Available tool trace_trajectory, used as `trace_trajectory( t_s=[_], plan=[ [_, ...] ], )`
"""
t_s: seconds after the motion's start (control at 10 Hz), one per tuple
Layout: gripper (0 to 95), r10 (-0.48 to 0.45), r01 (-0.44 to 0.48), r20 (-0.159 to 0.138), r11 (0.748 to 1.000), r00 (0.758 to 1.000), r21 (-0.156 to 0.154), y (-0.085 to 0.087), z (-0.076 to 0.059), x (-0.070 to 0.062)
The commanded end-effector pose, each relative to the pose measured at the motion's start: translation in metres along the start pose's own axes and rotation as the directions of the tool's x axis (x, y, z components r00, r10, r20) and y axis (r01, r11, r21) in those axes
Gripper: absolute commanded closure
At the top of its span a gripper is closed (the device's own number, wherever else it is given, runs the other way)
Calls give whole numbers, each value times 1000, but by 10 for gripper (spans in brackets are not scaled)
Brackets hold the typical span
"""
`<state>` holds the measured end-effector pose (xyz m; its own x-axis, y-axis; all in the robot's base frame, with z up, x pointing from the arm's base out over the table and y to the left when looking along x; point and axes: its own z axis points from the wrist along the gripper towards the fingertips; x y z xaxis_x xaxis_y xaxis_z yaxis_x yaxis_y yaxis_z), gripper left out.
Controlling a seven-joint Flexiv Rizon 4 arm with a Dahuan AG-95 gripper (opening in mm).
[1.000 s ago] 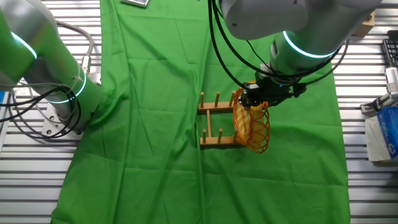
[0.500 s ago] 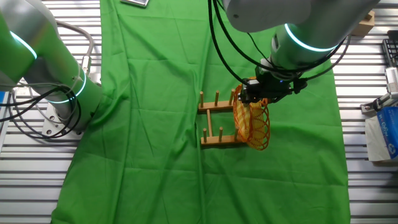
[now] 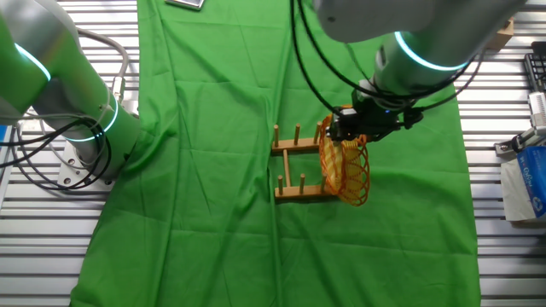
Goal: Take the dish off the dish rack
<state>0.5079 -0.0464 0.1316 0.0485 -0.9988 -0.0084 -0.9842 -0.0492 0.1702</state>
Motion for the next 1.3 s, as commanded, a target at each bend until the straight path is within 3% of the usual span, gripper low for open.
trace_trajectory(
  t_s=[0.1, 1.3],
  plan=[
    [570, 6, -6, 1, 1000, 1000, -4, 1, 0, 2],
    [570, 14, -14, 2, 1000, 1000, -11, 5, -6, 3]
  ],
)
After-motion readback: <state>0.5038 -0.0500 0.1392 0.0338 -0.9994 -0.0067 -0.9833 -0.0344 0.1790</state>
